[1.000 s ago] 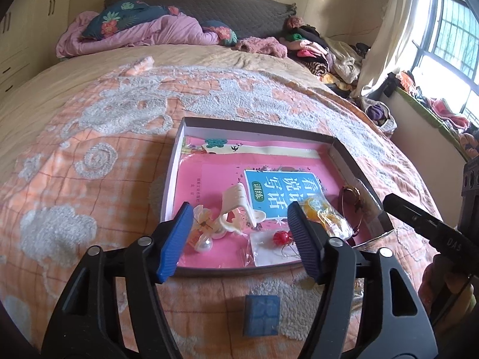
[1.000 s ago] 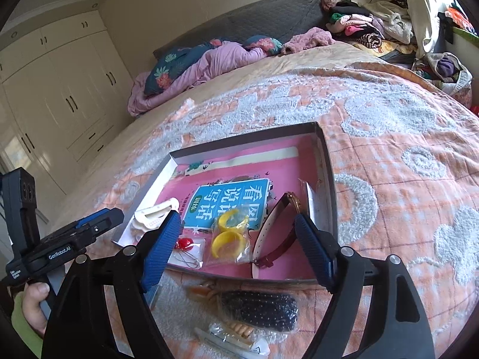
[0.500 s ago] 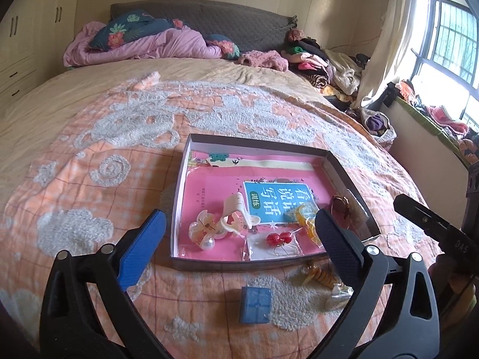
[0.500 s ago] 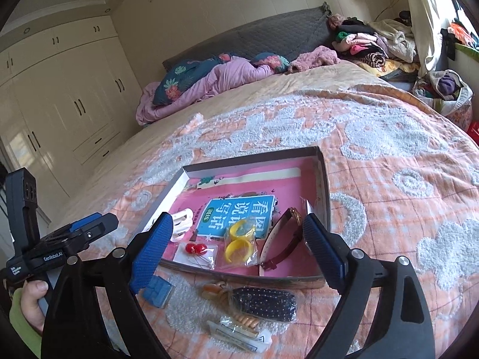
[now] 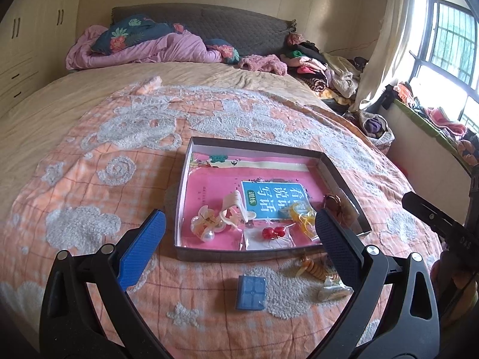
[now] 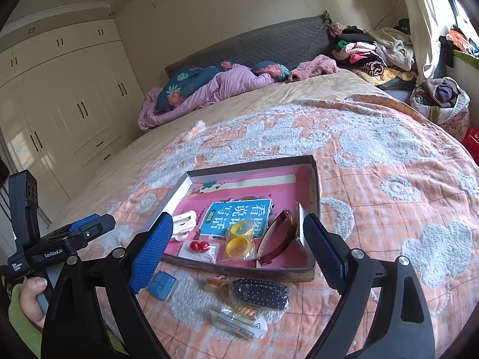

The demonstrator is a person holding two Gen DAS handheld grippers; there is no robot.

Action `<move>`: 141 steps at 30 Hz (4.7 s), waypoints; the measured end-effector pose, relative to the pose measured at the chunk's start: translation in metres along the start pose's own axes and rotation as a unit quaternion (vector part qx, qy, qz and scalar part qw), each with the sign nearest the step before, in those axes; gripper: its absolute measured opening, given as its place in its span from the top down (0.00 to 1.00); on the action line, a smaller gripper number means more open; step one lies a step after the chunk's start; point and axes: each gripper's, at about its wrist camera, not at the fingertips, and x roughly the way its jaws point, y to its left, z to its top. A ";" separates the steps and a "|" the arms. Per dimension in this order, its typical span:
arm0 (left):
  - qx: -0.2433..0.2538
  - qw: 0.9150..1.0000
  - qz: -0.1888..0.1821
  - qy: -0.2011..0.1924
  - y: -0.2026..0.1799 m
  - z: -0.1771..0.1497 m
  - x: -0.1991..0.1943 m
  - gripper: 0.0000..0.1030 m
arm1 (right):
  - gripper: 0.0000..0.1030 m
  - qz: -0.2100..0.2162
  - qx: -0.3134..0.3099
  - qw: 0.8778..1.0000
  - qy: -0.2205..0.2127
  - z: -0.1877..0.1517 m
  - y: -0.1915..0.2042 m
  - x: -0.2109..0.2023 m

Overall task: Organize jewelry
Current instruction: 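Pull both open tools back out of the box, then grasp the black beaded bag with the right tool while the left tool grasps the clear hairpin bag, then carry the black bag and clear bag over the box and lower them inside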

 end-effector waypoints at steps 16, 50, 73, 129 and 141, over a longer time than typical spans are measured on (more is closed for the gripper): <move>0.035 0.999 -0.005 0.016 -0.028 -0.021 -0.012 0.09 | 0.15 0.001 -0.021 1.000 0.016 -0.009 0.000 -0.021; 0.102 0.988 -0.047 0.106 -0.082 -0.085 0.027 0.09 | 0.04 0.010 0.008 0.993 0.116 -0.042 -0.030 0.003; 0.096 0.982 -0.091 0.134 -0.117 -0.112 0.084 0.25 | 0.04 0.038 0.059 0.979 0.189 -0.058 -0.052 0.055; 0.000 0.999 -0.027 0.023 0.000 -0.041 -0.003 0.53 | 0.35 0.064 0.004 0.996 0.069 -0.021 -0.005 0.016; 0.012 0.999 -0.027 0.013 -0.009 -0.023 0.009 0.53 | 0.35 0.057 -0.016 0.998 0.033 0.002 0.007 0.014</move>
